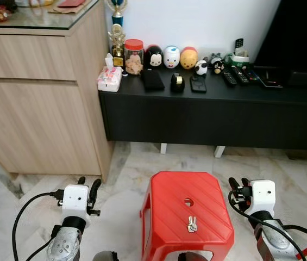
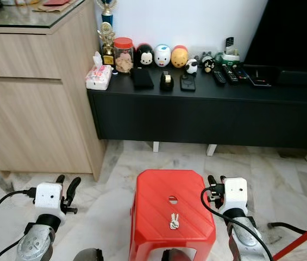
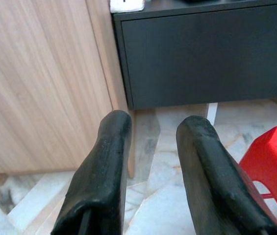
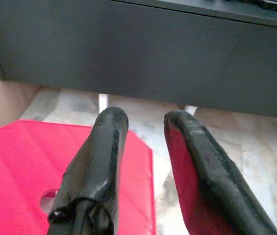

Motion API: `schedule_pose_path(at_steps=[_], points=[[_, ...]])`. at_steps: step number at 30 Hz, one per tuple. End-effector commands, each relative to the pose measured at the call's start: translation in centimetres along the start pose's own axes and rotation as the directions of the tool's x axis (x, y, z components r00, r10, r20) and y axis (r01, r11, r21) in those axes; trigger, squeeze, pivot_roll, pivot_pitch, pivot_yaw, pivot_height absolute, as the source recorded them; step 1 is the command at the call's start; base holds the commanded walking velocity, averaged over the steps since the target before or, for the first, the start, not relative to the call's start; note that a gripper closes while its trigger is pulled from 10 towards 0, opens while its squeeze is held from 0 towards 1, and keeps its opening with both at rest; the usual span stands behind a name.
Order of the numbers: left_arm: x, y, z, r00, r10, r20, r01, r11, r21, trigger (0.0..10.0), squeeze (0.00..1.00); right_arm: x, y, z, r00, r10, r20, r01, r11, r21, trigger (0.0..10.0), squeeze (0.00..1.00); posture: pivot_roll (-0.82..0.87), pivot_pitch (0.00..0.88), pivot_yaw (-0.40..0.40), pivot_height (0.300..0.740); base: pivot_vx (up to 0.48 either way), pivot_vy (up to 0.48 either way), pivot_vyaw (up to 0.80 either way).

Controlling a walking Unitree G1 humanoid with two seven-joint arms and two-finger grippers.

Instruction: Hang keys on a hook

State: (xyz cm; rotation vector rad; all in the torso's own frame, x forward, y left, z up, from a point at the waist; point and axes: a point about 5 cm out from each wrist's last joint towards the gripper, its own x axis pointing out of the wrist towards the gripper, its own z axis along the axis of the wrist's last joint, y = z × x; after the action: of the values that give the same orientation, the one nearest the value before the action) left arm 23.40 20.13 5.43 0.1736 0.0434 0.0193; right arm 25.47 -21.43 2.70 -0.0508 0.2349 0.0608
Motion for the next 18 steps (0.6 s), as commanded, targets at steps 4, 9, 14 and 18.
schedule_pose_path(at_steps=[4,9,14,18], points=[[-0.2,0.7,0.8,0.999,0.021,0.031,-0.022,1.0,0.02,10.0,0.0,0.7,0.6,-0.5,0.999,0.027,-0.044,-0.026,1.0,0.007,10.0,0.0,0.05,0.0,-0.098,0.609,0.0,0.0,0.0],[-0.3,1.2,0.9,0.999,0.03,0.033,-0.031,0.999,0.033,10.0,0.0,1.1,0.9,-0.1,0.998,0.054,-0.023,-0.054,0.999,-0.002,10.0,0.0,0.06,0.0,-0.1,0.584,0.0,0.0,0.0],[-0.6,1.6,0.8,0.999,0.034,0.022,-0.035,0.999,0.041,10.0,0.0,2.5,2.2,-1.1,0.985,0.121,-0.126,-0.124,0.992,-0.015,10.0,0.0,0.08,0.0,-0.088,0.584,0.0,0.0,0.0],[-0.5,1.4,1.2,0.999,0.025,0.031,-0.026,0.999,0.044,10.0,0.0,3.6,3.8,-0.8,0.968,0.196,-0.159,-0.202,0.979,-0.023,10.0,0.0,0.09,0.0,-0.09,0.584,0.0,0.0,0.0]])
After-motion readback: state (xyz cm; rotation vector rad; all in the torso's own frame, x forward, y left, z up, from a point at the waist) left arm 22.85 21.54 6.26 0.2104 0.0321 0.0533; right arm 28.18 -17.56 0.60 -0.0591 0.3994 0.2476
